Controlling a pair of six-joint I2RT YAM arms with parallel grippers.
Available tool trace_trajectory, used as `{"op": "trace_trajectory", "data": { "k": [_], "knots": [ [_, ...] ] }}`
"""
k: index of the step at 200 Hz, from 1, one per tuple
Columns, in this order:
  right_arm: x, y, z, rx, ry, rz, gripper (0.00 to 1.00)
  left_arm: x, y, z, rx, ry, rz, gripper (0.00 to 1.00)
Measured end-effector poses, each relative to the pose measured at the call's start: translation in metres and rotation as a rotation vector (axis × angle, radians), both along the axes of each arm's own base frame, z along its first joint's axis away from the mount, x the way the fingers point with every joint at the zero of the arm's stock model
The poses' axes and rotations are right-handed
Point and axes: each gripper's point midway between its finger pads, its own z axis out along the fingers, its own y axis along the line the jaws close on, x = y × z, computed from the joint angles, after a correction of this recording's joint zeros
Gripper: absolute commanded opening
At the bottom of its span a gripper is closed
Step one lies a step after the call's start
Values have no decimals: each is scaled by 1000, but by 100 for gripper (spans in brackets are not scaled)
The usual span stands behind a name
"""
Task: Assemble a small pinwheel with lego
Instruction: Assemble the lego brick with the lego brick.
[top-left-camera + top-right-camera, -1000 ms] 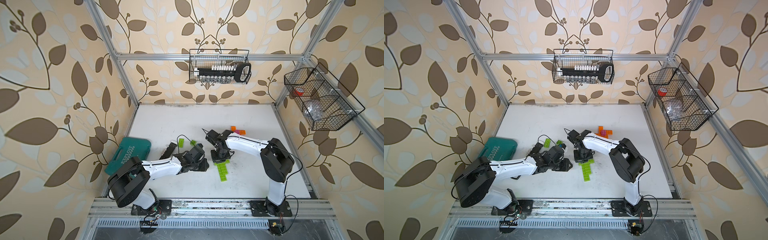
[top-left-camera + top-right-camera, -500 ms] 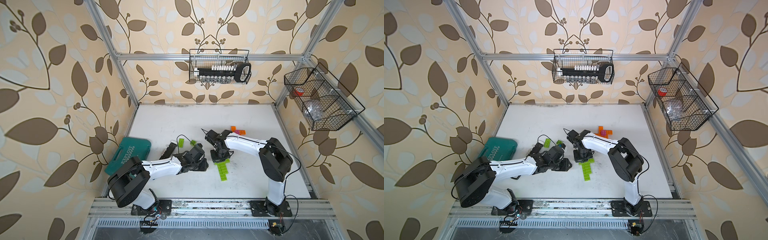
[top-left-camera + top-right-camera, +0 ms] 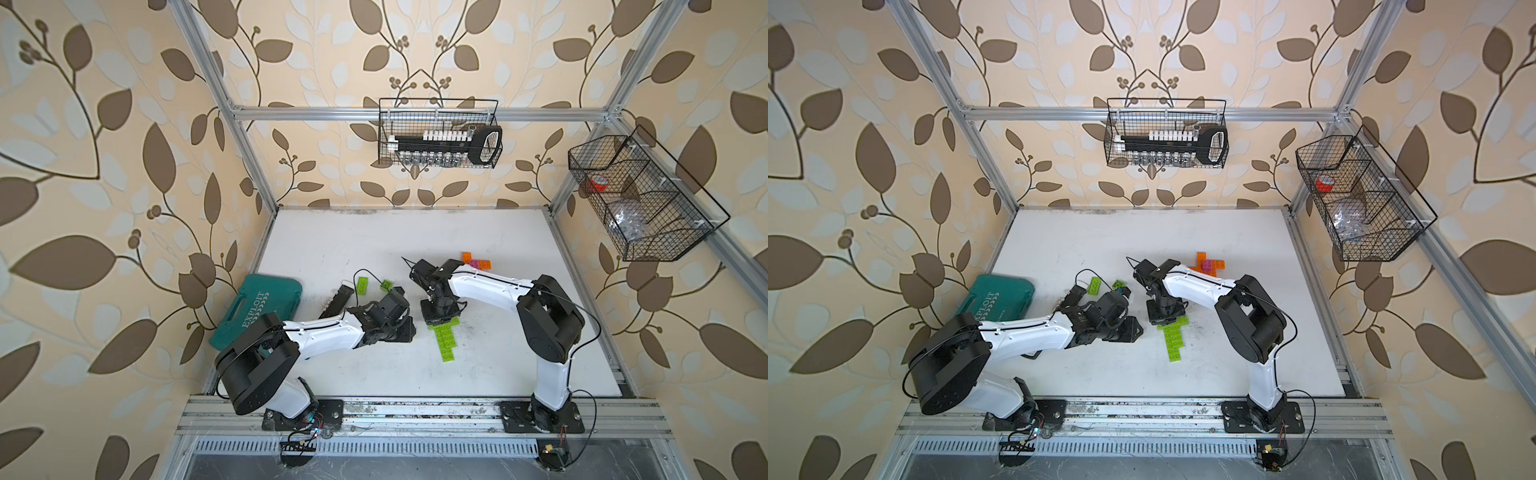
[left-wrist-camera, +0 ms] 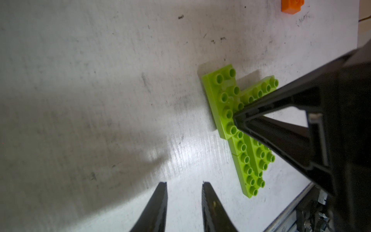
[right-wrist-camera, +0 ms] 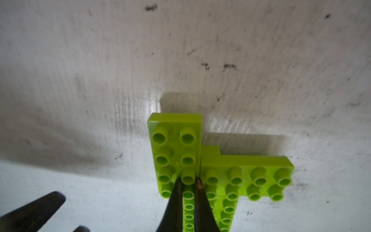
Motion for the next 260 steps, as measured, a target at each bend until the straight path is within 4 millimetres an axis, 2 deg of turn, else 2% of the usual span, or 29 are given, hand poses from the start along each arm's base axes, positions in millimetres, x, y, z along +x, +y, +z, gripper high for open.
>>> {"op": "trace_trajectory", "data": {
  "k": [67, 122, 136, 153, 164, 175, 195, 209, 222, 236, 260],
  "knots": [
    [0, 0, 3, 2, -4, -6, 14, 0, 1, 0, 5, -2, 4, 32],
    [1, 1, 14, 25, -25, -9, 16, 1, 2, 0, 11, 2, 5, 32],
    [1, 2, 19, 36, -35, -9, 18, 3, 3, 3, 18, 1, 11, 35],
    [2, 3, 28, 54, -55, -9, 21, 10, 11, 10, 43, -6, 40, 44],
    [4, 4, 38, 78, -81, -11, 25, 21, 23, 19, 74, -24, 74, 51],
    [6, 6, 52, 113, -119, -2, 28, 36, 38, 29, 96, -27, 133, 52],
    [11, 11, 87, 208, -211, 8, 29, 72, 76, 47, 139, -40, 258, 54],
    [14, 14, 115, 282, -277, 21, 30, 91, 102, 53, 183, -35, 319, 55],
    [15, 15, 136, 343, -322, 32, 30, 106, 118, 50, 227, -10, 346, 55],
    [17, 13, 153, 407, -353, 33, 30, 118, 126, 39, 276, 28, 336, 54],
    [19, 2, 162, 478, -358, 17, 30, 130, 126, 15, 357, 93, 274, 54]
  ]
}}
